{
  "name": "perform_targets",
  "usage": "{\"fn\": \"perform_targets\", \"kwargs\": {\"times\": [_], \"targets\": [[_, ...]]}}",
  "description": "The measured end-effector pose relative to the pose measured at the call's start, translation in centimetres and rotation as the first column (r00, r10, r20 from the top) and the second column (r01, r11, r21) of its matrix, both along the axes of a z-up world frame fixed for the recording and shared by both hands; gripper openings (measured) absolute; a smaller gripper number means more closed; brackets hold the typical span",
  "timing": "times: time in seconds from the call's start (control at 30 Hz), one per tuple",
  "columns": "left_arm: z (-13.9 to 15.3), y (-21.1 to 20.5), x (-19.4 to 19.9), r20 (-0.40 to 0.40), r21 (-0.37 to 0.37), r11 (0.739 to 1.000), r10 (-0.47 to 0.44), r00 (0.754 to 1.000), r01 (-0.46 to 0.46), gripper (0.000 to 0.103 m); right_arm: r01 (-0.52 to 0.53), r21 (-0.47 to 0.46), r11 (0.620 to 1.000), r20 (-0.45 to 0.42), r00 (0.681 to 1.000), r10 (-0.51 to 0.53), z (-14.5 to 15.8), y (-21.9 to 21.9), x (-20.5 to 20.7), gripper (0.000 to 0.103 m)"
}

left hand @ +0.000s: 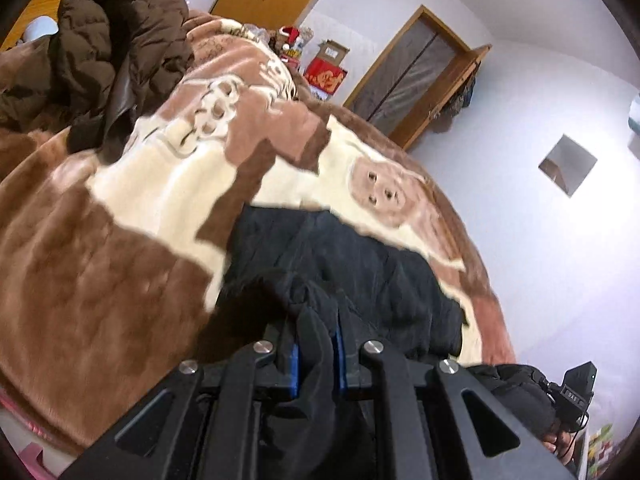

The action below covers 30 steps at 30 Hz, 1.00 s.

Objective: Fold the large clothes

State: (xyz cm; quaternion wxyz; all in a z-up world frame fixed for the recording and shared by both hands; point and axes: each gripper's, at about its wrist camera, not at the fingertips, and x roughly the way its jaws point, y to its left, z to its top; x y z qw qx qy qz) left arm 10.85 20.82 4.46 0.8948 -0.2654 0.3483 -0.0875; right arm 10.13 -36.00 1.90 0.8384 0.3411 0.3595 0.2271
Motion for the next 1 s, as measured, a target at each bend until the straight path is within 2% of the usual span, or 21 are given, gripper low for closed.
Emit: {"fn": "perform_targets", "kwargs": {"times": [0.13,0.27,0.4,0.5,0.6,0.67,0.7,0.77,0.8,0.83,0.87,0.93,1.0], "targets": [[0.9,-0.1,5.3,0.010,-0.033,0.999,0.022,1.000,-0.021,0.014,0.066,0.021,0.998,-0.023,0.998,-0.065,0.7,-0.8,5.7,0.012],[0.1,-0.6,11.4,-0.026,-0.027,0.999,0.034,0.999,-0.034,0.014,0.123,0.035,0.992,-0.114,0.986,-0.118,-1.1,-1.1,12.8,0.012],[-3.4,-1.3,17.8,-0.122,0.000,0.999,0.046,0.991,-0.047,0.015,0.170,0.042,0.985,-0.246,0.957,-0.155,-5.4,-1.5,18.7,0.013],[-7.0,-1.8,21.0,-0.193,0.014,0.998,0.059,0.980,-0.057,0.017,0.198,0.061,0.978,-0.320,0.932,-0.169,-8.8,-1.7,21.5,0.016],[-10.1,-1.7,23.1,-0.240,-0.008,0.997,0.067,0.968,-0.071,0.020,0.223,0.133,0.966,-0.357,0.920,-0.163,-11.4,-2.1,22.9,0.019],[-11.2,-1.6,23.8,-0.258,-0.047,0.996,0.065,0.964,-0.080,0.021,0.229,0.198,0.953,-0.366,0.919,-0.145,-11.8,-2.8,22.9,0.025],[-11.4,-1.5,23.9,-0.253,-0.069,0.994,0.062,0.965,-0.083,0.022,0.232,0.249,0.940,-0.356,0.925,-0.134,-11.7,-3.3,22.6,0.027],[-11.4,-1.2,23.8,-0.232,-0.101,0.991,0.057,0.971,-0.082,0.029,0.245,0.329,0.912,-0.315,0.939,-0.139,-10.8,-4.3,21.6,0.046],[-11.4,-1.1,23.6,-0.221,-0.119,0.989,0.056,0.974,-0.084,0.032,0.256,0.365,0.895,-0.282,0.947,-0.155,-10.0,-4.8,20.9,0.051],[-11.4,-1.0,23.6,-0.210,-0.137,0.987,0.058,0.976,-0.088,0.037,0.265,0.382,0.886,-0.258,0.951,-0.173,-9.3,-5.1,20.3,0.056],[-11.3,-0.9,23.6,-0.203,-0.150,0.985,0.059,0.977,-0.090,0.044,0.278,0.383,0.881,-0.217,0.954,-0.207,-8.3,-5.4,19.4,0.057],[-11.1,-1.0,23.7,-0.192,-0.171,0.981,0.056,0.980,-0.090,0.054,0.308,0.287,0.907,-0.126,0.951,-0.283,-6.1,-5.1,17.7,0.058],[-10.6,-1.0,23.7,-0.180,-0.188,0.978,0.059,0.982,-0.094,0.064,0.286,0.109,0.952,-0.028,0.958,-0.284,-4.0,-3.1,16.6,0.059]]}}
